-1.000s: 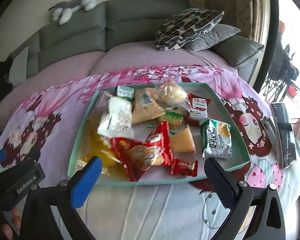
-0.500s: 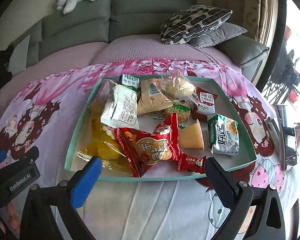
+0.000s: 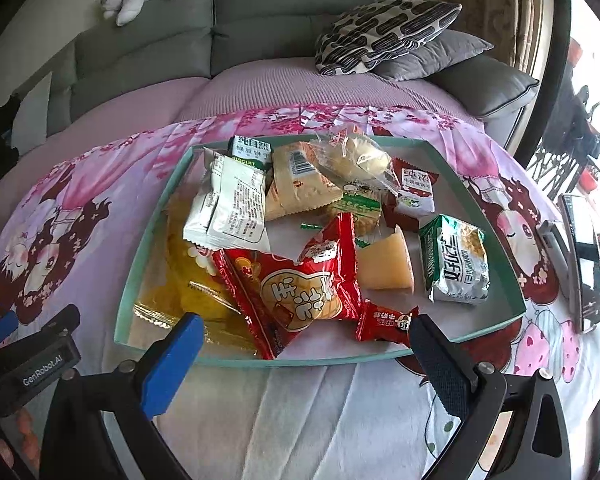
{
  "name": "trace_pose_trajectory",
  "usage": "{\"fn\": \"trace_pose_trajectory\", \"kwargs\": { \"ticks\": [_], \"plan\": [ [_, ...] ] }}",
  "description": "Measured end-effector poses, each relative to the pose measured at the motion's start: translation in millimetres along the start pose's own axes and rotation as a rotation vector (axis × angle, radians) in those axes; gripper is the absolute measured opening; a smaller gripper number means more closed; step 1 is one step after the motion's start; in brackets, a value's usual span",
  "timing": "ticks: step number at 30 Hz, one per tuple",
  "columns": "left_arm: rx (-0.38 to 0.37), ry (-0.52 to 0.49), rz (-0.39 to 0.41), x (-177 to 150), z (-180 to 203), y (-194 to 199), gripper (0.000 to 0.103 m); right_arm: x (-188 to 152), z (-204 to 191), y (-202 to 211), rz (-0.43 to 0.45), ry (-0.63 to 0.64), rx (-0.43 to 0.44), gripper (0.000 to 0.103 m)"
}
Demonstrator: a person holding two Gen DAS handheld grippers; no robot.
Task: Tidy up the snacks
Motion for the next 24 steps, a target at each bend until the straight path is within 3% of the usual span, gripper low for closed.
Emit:
{"fn": "trace_pose_trajectory", "kwargs": {
  "ticks": [24],
  "plan": [
    [-0.004, -0.02, -0.013, -1.8, 5.5, -3.9, 0.099, -3.1, 1.9, -5.2, -0.018, -0.011, 0.016, 0.103]
  ]
}}
Point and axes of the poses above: each gripper's, at about its wrist camera, not at the fingertips, and y roughly against the way its jaws point, z to its right, x to its top, the point moved 4 cm from there along -y, roughly the way its jaws point
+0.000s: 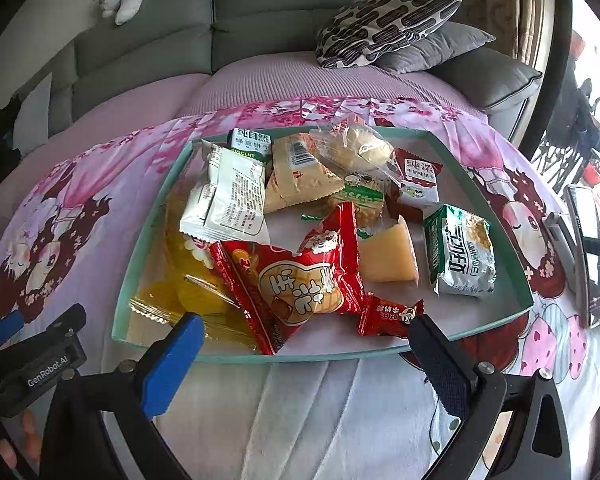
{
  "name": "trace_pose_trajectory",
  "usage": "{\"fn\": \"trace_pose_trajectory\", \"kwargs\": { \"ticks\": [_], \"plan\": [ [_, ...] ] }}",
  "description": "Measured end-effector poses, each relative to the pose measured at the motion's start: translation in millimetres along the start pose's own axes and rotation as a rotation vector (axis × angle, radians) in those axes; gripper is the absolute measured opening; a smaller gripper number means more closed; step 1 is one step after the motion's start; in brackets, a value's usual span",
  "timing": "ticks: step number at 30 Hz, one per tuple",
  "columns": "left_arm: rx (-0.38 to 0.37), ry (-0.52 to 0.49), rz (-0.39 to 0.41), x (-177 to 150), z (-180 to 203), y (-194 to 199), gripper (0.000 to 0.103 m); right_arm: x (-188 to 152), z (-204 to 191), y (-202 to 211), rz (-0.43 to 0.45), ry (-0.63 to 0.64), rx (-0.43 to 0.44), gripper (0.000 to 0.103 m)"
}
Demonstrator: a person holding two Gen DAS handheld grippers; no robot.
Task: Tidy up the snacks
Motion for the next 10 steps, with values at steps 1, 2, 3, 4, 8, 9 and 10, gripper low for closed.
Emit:
{"fn": "trace_pose_trajectory", "kwargs": {
  "ticks": [1, 2, 3, 4, 8, 9, 10],
  "plan": [
    [-0.004, 0.002, -0.002, -0.2, -0.1, -0.1, 0.099, 0.0, 0.0, 0.0, 0.0, 0.0, 0.0, 0.103],
    [-0.006, 0.002, -0.002, -0.4, -0.1, -0.4, 0.099, -0.2, -0.1, -0.3, -0.001, 0.0, 0.0, 0.103],
    [-0.005, 0.002, -0.003, -0.4, -0.1, -0.6, 0.099, -0.7, -0.2, -0.6, -0.003, -0.001, -0.001, 0.103],
    [-0.003, 0.001, -0.004, -0.5, 0.0, -0.7, 0.099, -1.0, 0.1, -0.8, -0.004, -0.001, -0.001, 0.103],
    [0.001, -0.001, 0.012, -0.8, -1.0, 1.6, 0.099, -1.0, 0.6, -0.8, -0.005, -0.004, -0.002, 0.103],
    [-0.001, -0.001, 0.014, -0.6, -1.3, 1.9, 0.099, -1.1, 0.6, -0.9, -0.005, -0.003, -0.002, 0.103],
    [-0.006, 0.001, 0.013, -0.4, -1.4, 1.8, 0.099, -1.0, 0.7, -0.8, -0.005, -0.003, -0.002, 0.103]
  ]
}}
Point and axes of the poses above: each gripper's, at about its wrist camera, not at the fingertips, and y roughly against the way its jaws point, z to its right, x to its top, the point moved 4 cm from there along -y, roughly the way its jaws point
